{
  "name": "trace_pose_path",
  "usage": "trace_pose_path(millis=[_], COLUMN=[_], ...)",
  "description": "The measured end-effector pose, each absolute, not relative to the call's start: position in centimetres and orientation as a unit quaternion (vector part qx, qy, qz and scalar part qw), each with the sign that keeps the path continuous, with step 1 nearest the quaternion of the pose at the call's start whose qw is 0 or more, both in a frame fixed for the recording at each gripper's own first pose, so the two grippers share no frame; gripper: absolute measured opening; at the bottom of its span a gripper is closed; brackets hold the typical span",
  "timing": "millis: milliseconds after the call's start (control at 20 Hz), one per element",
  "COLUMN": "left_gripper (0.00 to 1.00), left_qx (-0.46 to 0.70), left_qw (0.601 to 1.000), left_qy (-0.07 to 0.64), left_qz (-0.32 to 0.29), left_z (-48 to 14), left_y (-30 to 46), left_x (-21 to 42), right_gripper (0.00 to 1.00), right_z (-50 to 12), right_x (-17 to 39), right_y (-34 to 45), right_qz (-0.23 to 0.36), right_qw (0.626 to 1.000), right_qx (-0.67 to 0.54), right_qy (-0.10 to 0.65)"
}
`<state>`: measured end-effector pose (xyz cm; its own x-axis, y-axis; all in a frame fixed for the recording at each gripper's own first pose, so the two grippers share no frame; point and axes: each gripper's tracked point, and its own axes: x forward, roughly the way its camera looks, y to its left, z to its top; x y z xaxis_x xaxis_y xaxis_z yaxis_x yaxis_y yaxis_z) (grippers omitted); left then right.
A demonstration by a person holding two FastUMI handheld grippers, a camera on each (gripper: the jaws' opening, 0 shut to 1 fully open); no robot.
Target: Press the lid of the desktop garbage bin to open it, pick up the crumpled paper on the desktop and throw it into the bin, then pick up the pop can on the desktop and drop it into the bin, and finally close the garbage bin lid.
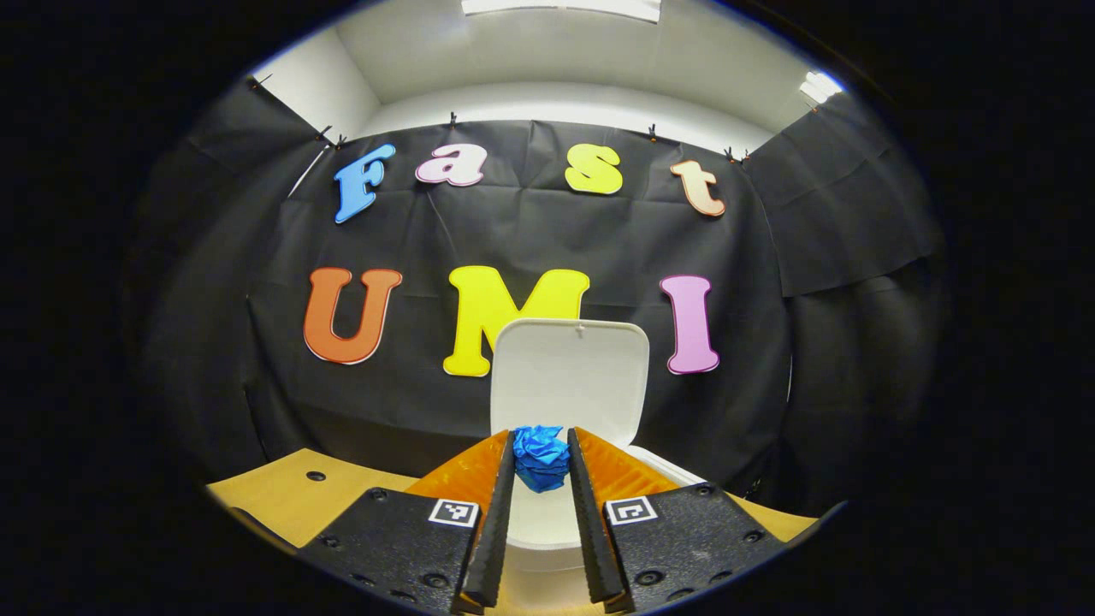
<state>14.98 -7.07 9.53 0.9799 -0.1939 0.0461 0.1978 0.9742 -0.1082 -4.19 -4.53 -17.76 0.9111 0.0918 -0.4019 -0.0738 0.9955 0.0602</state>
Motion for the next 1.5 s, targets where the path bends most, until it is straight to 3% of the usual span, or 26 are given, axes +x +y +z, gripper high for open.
trace_pose_path(millis=[150, 200, 400, 950, 1500], left_gripper=[0.46, 0.42, 1.00, 0.99, 0.99], left_qx=[-0.062, -0.057, -0.057, -0.060, -0.032], left_qw=[0.992, 0.992, 0.992, 0.994, 0.998], left_qy=[0.023, 0.034, 0.035, 0.021, 0.052], left_qz=[-0.108, -0.106, -0.102, -0.093, -0.031], left_z=[6.9, 6.4, 6.4, 7.0, -1.1], left_y=[-8.2, -8.1, -8.2, -4.2, 5.3], left_x=[16.5, 16.8, 17.2, 13.7, 6.0], right_gripper=[0.80, 0.80, 0.80, 0.80, 0.80], right_z=[-17.6, -17.6, -17.7, -15.8, -4.9], right_x=[-3.9, -3.8, -3.7, -3.7, -1.4], right_y=[-4.7, -4.7, -4.8, -4.1, -1.6], right_qz=[0.042, 0.041, 0.041, 0.045, 0.084], right_qw=[0.978, 0.978, 0.978, 0.979, 0.986], right_qx=[0.026, 0.024, 0.025, 0.017, -0.013], right_qy=[0.205, 0.203, 0.205, 0.196, 0.141])
